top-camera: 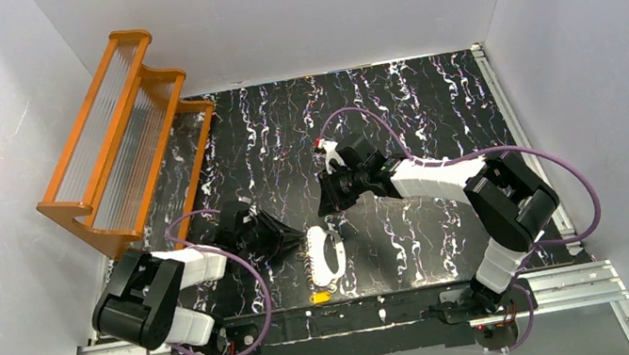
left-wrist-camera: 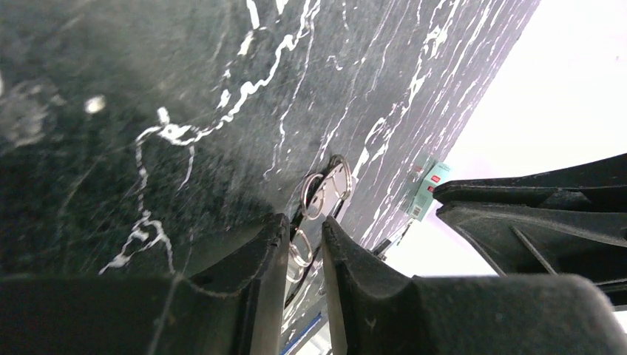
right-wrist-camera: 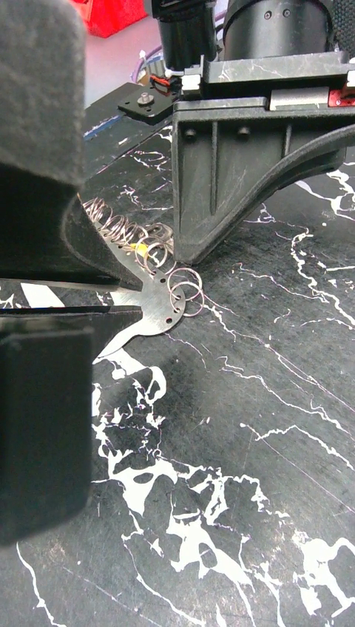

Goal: Put the keys on the keyring
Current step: Pick up the keyring from the center of the board, then adjust the keyring.

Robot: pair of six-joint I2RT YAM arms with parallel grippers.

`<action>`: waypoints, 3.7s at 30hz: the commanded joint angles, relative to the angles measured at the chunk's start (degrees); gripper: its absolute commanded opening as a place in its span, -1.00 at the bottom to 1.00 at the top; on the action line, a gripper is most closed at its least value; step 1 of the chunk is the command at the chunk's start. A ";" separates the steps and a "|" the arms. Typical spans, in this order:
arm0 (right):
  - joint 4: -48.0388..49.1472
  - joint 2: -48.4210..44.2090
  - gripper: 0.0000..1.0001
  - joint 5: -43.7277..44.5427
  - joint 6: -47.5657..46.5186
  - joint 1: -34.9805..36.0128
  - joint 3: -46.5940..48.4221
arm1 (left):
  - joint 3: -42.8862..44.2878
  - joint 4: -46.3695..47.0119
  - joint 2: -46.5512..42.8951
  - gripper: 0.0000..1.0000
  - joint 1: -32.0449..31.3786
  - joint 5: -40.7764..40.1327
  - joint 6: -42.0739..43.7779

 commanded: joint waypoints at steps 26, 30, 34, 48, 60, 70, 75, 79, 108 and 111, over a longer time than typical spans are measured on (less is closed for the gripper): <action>-0.69 -0.74 -0.54 -0.73 -0.85 -0.41 1.62 | 2.13 5.77 10.11 -1.00 -0.21 1.83 2.40; -1.46 -1.64 -0.37 -0.17 -0.93 -0.66 2.14 | 6.65 0.23 7.85 -1.00 -0.21 1.95 9.27; -1.43 -3.95 0.05 -0.17 -1.22 -1.64 2.31 | 15.35 -10.73 4.73 -1.00 -0.29 1.39 20.31; 8.66 -22.56 0.37 -10.02 -16.02 -8.36 -0.67 | 38.16 -22.40 0.04 -1.00 -0.30 13.06 44.08; 14.72 -31.18 0.50 -13.91 -30.07 -8.46 -4.62 | 37.73 -27.15 -11.31 -1.00 -0.65 15.73 73.38; 21.82 -27.87 0.40 -23.85 -27.48 -8.37 -5.50 | 38.98 -37.41 -15.46 -1.00 -3.54 16.06 98.67; 27.52 -24.46 0.19 -26.82 -20.50 -8.21 -5.38 | 38.35 -36.08 -17.37 -1.00 -4.20 17.75 102.15; 30.30 -22.24 0.12 -27.59 -17.67 -7.11 -5.03 | 35.63 -31.15 -19.68 -1.00 -4.86 18.61 101.93; 34.04 -20.55 0.15 -25.88 -18.83 -4.53 -4.29 | 35.07 -28.18 -19.47 -1.00 -5.22 21.91 99.61; 33.84 -22.40 0.13 -24.06 -20.30 -4.54 -4.93 | 34.79 -28.14 -19.82 -1.00 -5.22 21.72 99.78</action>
